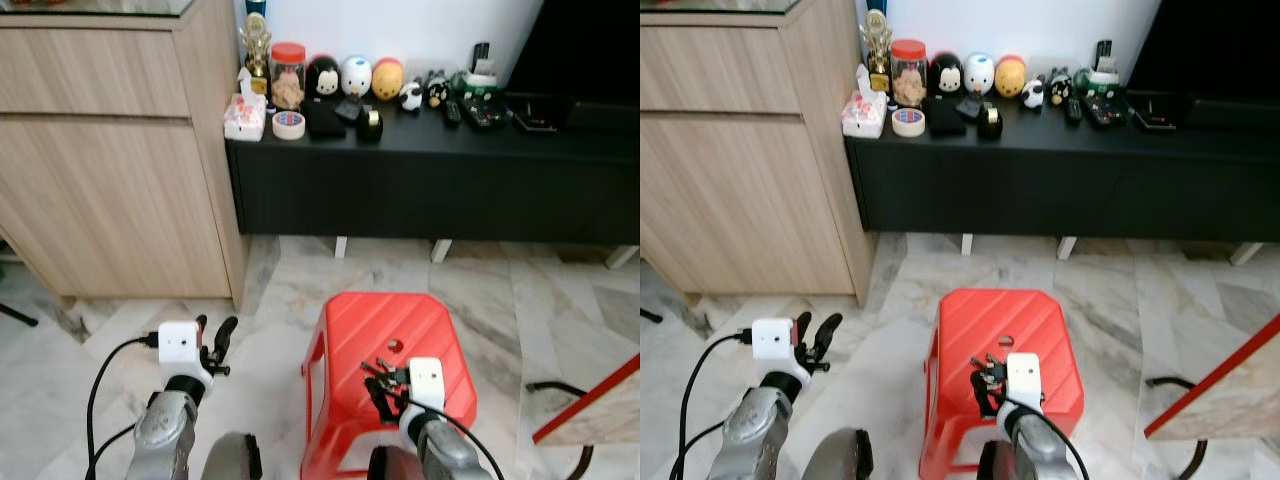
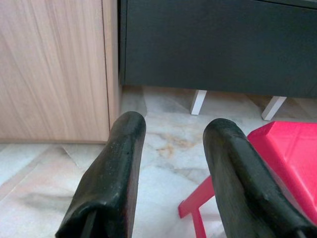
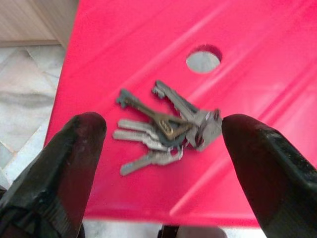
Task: Hang keys on a hook
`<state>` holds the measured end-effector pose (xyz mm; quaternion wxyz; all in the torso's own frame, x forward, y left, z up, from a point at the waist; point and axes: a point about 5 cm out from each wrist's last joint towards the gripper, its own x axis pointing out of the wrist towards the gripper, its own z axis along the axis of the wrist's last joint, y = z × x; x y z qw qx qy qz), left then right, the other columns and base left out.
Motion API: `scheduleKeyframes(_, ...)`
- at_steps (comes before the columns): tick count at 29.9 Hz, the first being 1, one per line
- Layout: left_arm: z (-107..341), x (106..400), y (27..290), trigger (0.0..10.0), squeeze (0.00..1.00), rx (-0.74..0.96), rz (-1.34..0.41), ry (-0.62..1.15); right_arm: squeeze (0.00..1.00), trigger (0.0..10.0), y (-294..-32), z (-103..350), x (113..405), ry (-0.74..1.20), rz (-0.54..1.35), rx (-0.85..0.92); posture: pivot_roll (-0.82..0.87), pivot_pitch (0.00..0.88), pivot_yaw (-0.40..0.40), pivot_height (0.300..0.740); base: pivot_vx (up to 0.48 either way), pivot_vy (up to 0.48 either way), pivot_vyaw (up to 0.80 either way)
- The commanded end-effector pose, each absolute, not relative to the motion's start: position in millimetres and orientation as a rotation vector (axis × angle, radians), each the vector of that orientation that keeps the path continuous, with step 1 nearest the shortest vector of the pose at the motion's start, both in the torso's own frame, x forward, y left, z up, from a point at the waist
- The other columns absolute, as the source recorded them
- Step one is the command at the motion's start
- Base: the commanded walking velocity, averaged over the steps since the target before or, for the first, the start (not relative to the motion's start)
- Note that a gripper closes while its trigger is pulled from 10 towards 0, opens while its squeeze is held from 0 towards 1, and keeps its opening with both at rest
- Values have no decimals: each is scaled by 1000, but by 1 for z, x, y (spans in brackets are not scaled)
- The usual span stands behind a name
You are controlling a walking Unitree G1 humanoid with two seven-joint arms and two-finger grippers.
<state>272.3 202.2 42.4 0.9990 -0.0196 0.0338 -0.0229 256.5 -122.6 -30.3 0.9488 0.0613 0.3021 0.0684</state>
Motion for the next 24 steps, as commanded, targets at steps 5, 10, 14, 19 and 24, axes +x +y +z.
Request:
scheduleKeyframes(5, 40, 270, 200, 10000, 0, -36, -51, 74, 0, 10000, -124, -27, 265, 620, 117, 106, 62, 58, -93, 616, 0, 0, 0)
scheduleKeyframes(10, 39, 269, 200, 10000, 0, -34, -52, 75, 0, 10000, -123, -25, 271, 626, 84, 122, 61, 56, -91, 616, 0, 0, 0)
scheduleKeyframes(14, 38, 267, 199, 10000, 0, -34, -53, 77, 0, 10000, -130, -25, 274, 651, 0, 155, 54, 49, -89, 616, 0, 0, 0)
scheduleKeyframes(19, 36, 265, 200, 10000, 0, -31, -52, 84, 0, 10000, -133, -28, 273, 680, -31, 161, 50, 60, -90, 616, 0, 0, 0)
scheduleKeyframes(24, 36, 262, 202, 10000, 0, -30, -45, 87, 0, 10000, -132, -30, 271, 700, -53, 197, 52, 63, -92, 616, 0, 0, 0)
